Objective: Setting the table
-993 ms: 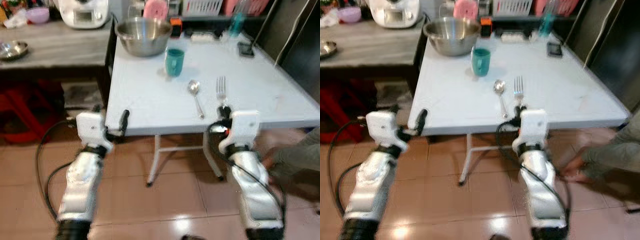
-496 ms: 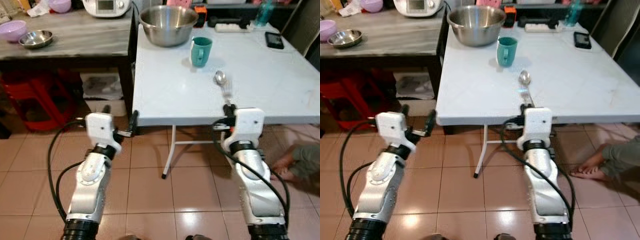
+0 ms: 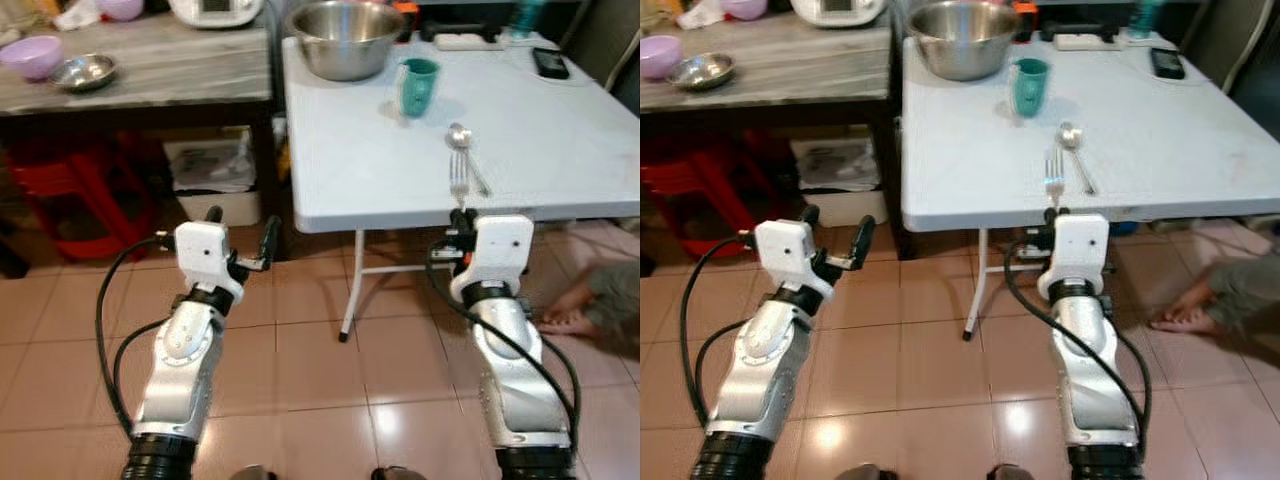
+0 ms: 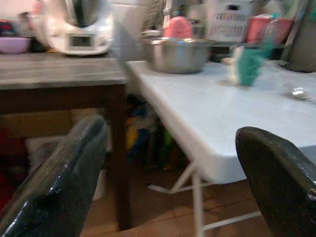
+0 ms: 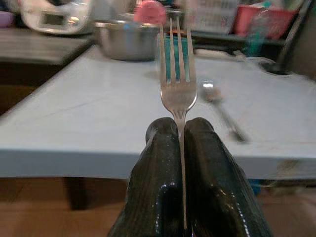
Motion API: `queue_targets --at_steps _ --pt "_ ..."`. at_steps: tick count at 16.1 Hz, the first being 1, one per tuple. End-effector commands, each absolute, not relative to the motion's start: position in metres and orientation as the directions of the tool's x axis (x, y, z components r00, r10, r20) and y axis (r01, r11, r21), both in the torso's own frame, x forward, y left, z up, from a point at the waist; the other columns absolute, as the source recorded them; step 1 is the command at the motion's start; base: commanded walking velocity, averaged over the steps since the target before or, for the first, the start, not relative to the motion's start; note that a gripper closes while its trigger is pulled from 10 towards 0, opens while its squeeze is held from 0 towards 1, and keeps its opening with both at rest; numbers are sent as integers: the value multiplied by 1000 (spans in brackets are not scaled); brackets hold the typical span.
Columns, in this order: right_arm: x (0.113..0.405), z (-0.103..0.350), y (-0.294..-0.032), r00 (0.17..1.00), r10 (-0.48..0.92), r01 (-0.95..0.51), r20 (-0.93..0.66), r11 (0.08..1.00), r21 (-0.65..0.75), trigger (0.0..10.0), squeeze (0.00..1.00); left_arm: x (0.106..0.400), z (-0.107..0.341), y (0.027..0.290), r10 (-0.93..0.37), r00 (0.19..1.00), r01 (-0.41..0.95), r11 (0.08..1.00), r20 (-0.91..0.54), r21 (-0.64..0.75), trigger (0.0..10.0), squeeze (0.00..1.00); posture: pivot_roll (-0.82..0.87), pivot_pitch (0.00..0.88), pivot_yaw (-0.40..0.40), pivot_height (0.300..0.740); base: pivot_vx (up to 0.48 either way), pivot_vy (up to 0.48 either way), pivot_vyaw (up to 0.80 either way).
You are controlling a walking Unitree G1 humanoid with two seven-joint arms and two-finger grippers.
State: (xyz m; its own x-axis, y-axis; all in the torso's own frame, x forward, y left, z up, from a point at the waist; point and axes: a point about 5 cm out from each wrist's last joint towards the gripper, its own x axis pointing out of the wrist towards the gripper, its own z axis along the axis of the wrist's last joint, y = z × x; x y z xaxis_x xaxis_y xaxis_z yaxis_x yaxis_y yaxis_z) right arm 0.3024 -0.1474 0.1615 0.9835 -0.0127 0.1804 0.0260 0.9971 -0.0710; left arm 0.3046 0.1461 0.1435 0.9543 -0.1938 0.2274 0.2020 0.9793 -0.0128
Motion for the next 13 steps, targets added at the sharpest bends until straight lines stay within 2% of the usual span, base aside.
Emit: queue_targets --at_steps 1,3,10,13 --pt "303 167 -146 978 -6 22 207 997 -74 10000 0 305 144 147 -190 956 198 980 225 -11 10000 0 -105 164 37 740 0 296 0" --pt "303 167 -146 978 -4 20 207 997 -76 10000 0 305 144 146 -190 955 197 980 226 -12 10000 0 -105 164 38 740 0 292 0" --pt "302 167 -146 977 0 20 211 996 -90 10000 0 302 146 144 -230 943 238 971 239 -3 10000 0 -106 169 40 740 0 0 0" --pt "302 167 -146 977 2 18 214 996 -90 10000 0 302 146 143 -238 941 249 969 242 -13 10000 0 -108 171 40 740 334 0 0"
